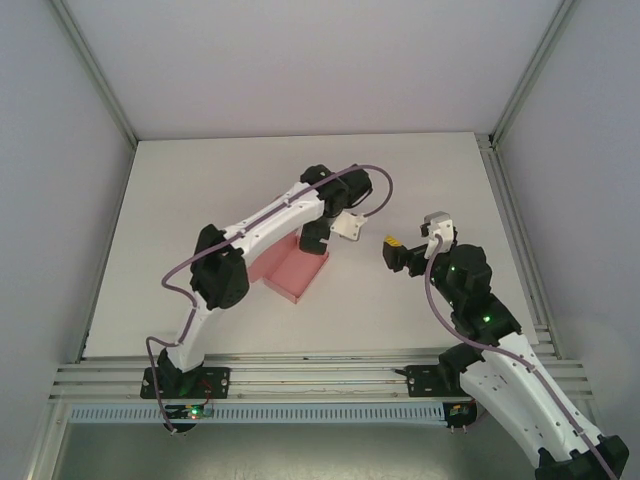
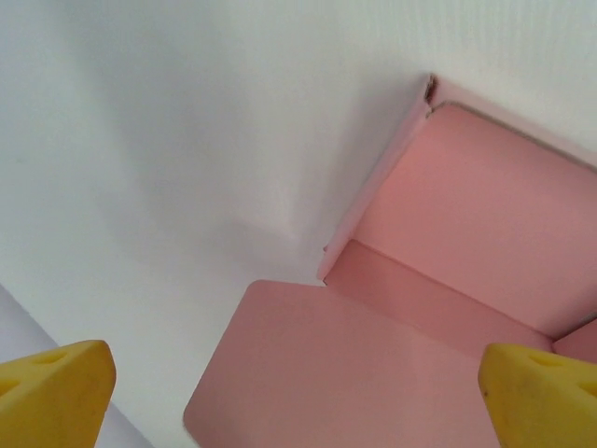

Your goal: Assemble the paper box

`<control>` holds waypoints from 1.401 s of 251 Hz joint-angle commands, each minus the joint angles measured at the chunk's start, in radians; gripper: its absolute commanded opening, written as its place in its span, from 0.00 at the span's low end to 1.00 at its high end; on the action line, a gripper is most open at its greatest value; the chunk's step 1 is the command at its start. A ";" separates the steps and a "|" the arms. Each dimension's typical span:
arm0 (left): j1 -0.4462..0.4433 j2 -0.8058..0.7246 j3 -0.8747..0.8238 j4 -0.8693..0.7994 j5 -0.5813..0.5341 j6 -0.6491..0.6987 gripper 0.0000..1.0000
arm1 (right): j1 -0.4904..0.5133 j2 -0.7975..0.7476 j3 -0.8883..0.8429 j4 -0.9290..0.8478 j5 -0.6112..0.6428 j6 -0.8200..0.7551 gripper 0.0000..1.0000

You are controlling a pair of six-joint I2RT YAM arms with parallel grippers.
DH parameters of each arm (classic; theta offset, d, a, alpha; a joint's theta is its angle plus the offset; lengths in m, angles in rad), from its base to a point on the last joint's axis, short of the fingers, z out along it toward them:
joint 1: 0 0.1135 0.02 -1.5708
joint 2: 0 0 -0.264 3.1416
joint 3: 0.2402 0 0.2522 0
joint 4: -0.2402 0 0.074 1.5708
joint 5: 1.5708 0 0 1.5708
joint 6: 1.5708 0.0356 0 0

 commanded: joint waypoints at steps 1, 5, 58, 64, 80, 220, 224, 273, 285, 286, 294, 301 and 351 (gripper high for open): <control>0.019 -0.137 0.016 0.095 0.162 -0.117 1.00 | -0.006 0.053 0.032 -0.008 -0.083 0.015 0.98; 0.023 -0.154 0.010 0.113 0.180 -0.139 1.00 | -0.007 0.064 0.037 -0.008 -0.094 0.014 0.98; 0.065 -0.417 -0.236 0.502 -0.088 -0.645 1.00 | 0.014 0.330 0.148 0.002 -0.261 -0.074 0.98; 0.077 -0.448 -0.269 0.518 -0.121 -0.708 1.00 | 0.018 0.372 0.171 0.001 -0.285 -0.095 0.98; 0.123 -0.540 -0.389 0.553 -0.182 -0.870 1.00 | 0.020 0.495 0.253 -0.011 -0.373 -0.159 0.98; 0.528 -1.172 -1.226 0.695 -0.057 -1.509 1.00 | 0.105 1.657 1.590 -0.943 -0.893 -1.037 0.96; 0.528 -1.171 -1.225 0.690 -0.054 -1.507 1.00 | 0.108 1.680 1.625 -0.971 -0.901 -1.060 0.96; 0.530 -1.145 -1.229 0.678 -0.030 -1.492 1.00 | 0.145 1.976 2.066 -1.190 -0.897 -1.096 0.87; 0.530 -1.145 -1.236 0.687 -0.027 -1.482 1.00 | 0.146 2.023 2.137 -1.240 -0.919 -1.116 0.82; 0.531 -1.146 -1.232 0.687 -0.026 -1.480 1.00 | 0.146 2.026 2.142 -1.243 -0.920 -1.118 0.82; 0.530 -1.148 -1.239 0.690 -0.022 -1.473 1.00 | 0.146 2.040 2.162 -1.254 -0.930 -1.121 0.76; 0.530 -1.149 -1.240 0.692 -0.018 -1.466 1.00 | 0.146 2.040 2.161 -1.256 -0.932 -1.123 0.71; 0.531 -1.167 -1.251 0.732 0.032 -1.427 1.00 | 0.124 1.923 1.994 -1.217 -0.907 -1.164 0.27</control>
